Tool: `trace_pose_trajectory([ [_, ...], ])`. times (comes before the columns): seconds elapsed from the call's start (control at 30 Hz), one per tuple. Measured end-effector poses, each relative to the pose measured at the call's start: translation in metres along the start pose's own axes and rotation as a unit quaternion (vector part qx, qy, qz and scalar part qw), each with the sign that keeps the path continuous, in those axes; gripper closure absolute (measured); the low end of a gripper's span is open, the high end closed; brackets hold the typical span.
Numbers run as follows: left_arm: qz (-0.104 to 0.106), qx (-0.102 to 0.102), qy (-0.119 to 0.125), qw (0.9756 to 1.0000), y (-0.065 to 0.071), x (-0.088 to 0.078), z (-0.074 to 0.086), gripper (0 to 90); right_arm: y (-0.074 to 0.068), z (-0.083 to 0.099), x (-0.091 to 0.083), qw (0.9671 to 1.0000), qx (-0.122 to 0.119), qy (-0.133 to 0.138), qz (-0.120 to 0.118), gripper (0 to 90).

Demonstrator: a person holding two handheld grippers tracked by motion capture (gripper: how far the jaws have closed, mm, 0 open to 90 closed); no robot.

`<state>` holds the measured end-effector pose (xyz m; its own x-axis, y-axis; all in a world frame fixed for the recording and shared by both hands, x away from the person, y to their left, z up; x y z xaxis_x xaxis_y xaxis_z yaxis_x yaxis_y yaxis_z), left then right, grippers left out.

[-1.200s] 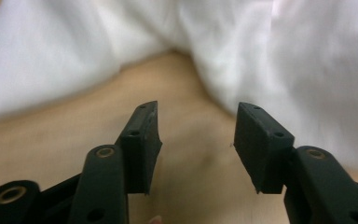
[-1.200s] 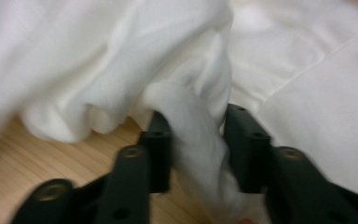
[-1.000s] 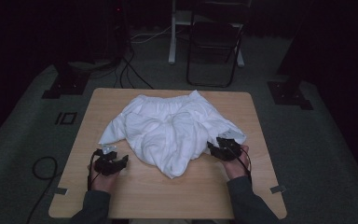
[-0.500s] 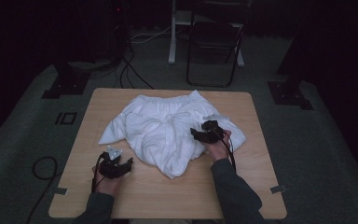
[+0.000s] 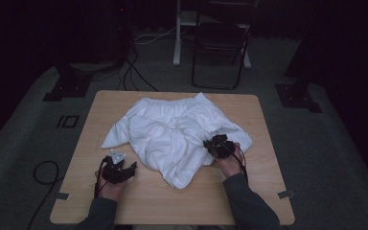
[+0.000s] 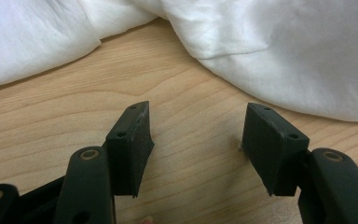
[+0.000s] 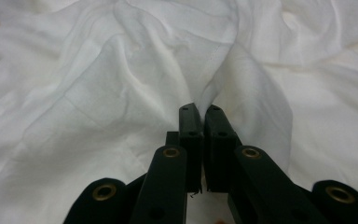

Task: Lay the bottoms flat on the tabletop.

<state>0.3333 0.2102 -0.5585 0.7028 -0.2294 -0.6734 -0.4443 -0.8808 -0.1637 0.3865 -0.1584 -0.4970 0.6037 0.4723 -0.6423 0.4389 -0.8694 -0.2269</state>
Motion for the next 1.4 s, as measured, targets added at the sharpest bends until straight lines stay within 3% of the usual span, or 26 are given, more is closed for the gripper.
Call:
trace_pose_trajectory([
  [0.1,-0.001,0.000,0.000,1.0000,0.000,0.000,0.000,42.3,-0.002,0.014,-0.015,0.9999,-0.009,0.005,0.001,87.2],
  [0.13,0.000,0.000,0.000,1.0000,0.000,0.000,0.000,42.3,-0.004,0.029,-0.029,0.9999,-0.009,0.007,-0.001,87.2],
  [0.17,0.000,0.000,0.000,1.0000,0.000,0.000,0.000,42.3,-0.004,0.029,-0.029,0.9999,-0.009,0.007,-0.001,87.2],
  [0.2,0.000,0.000,0.000,1.0000,0.000,0.000,0.000,42.3,-0.006,0.044,-0.041,0.9999,-0.011,0.010,0.000,87.2],
  [0.3,0.000,0.000,0.000,1.0000,0.000,0.000,0.000,42.3,-0.008,0.058,-0.052,0.9998,-0.015,0.010,0.007,87.2],
  [0.4,0.000,0.000,0.000,1.0000,0.000,0.000,0.000,42.3,-0.005,0.082,-0.065,0.9991,-0.027,-0.013,0.031,87.0],
  [0.5,0.000,0.000,0.000,1.0000,0.000,0.000,0.000,42.3,-0.001,0.089,-0.071,0.9989,-0.024,-0.019,0.036,85.9],
  [0.53,0.000,0.000,0.000,1.0000,0.000,0.000,0.000,42.3,0.001,0.089,-0.075,0.9990,-0.021,-0.016,0.035,83.0],
  [0.57,0.000,0.000,-0.001,1.0000,0.000,0.000,0.000,42.3,0.004,0.086,-0.079,0.9993,-0.017,-0.006,0.032,72.9],
  [0.6,0.000,0.000,-0.001,1.0000,0.000,0.000,0.000,42.2,0.005,0.084,-0.080,0.9993,-0.014,-0.002,0.033,69.0],
  [0.77,-0.002,-0.002,-0.001,1.0000,0.000,0.001,-0.001,41.6,0.012,0.047,-0.083,0.9980,-0.007,0.051,0.035,54.9],
  [0.8,-0.002,-0.001,-0.001,1.0000,0.000,0.001,-0.001,41.4,0.014,0.028,-0.077,0.9972,-0.004,0.065,0.036,51.9],
  [0.83,-0.002,-0.001,-0.001,1.0000,0.000,0.001,-0.001,41.4,0.014,0.028,-0.077,0.9972,-0.004,0.065,0.036,51.9],
  [0.87,-0.002,-0.002,0.000,1.0000,0.000,0.001,-0.001,41.3,0.016,0.009,-0.064,0.9970,-0.002,0.069,0.037,49.8],
  [0.9,-0.002,-0.002,0.000,1.0000,0.000,0.001,-0.001,41.3,0.016,0.009,-0.064,0.9970,-0.002,0.069,0.037,49.8],
  [1.0,-0.001,-0.002,-0.001,1.0000,0.000,0.002,-0.002,41.0,0.020,-0.023,-0.026,0.9969,-0.009,0.048,0.061,48.4],
  [1.03,0.000,-0.001,-0.001,1.0000,0.000,0.002,-0.002,41.0,0.020,-0.023,-0.026,0.9969,-0.009,0.048,0.061,48.4],
  [1.07,0.000,0.000,-0.001,1.0000,0.000,0.002,-0.002,40.9,0.023,-0.034,-0.007,0.9971,0.000,0.036,0.067,48.3],
  [1.1,0.001,0.000,-0.001,1.0000,0.000,0.002,-0.002,40.9,0.023,-0.034,-0.007,0.9971,0.000,0.036,0.067,48.3],
  [1.2,0.001,0.001,-0.001,1.0000,0.000,0.002,-0.002,40.9,0.028,-0.048,0.025,0.9969,0.020,0.017,0.074,44.1],
  [1.23,0.002,0.001,-0.001,1.0000,0.001,0.002,-0.002,40.9,0.028,-0.048,0.025,0.9969,0.020,0.017,0.074,44.1],
  [1.27,0.001,0.001,-0.001,1.0000,0.001,0.003,-0.003,40.9,0.031,-0.052,0.040,0.9962,0.024,0.008,0.084,41.3],
  [1.33,0.002,0.001,-0.001,1.0000,0.001,0.003,-0.003,40.9,0.034,-0.054,0.047,0.9959,0.031,0.003,0.085,40.6],
  [1.4,0.002,0.000,0.000,1.0000,0.001,0.003,-0.003,40.9,0.038,-0.056,0.061,0.9963,0.052,-0.011,0.067,39.3],
])
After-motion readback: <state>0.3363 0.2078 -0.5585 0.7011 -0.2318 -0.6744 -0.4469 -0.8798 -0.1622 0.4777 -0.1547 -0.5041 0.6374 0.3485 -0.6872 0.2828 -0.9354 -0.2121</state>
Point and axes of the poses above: each handheld gripper's, and its own axes: x roughly forward along the jaws, z roughly out of its underside, y roughly to its right, the point moved 2 cm from there along x, roughly forward along the jaws, and after that the axes turned 12 degrees about x, right-handed, at the moved point
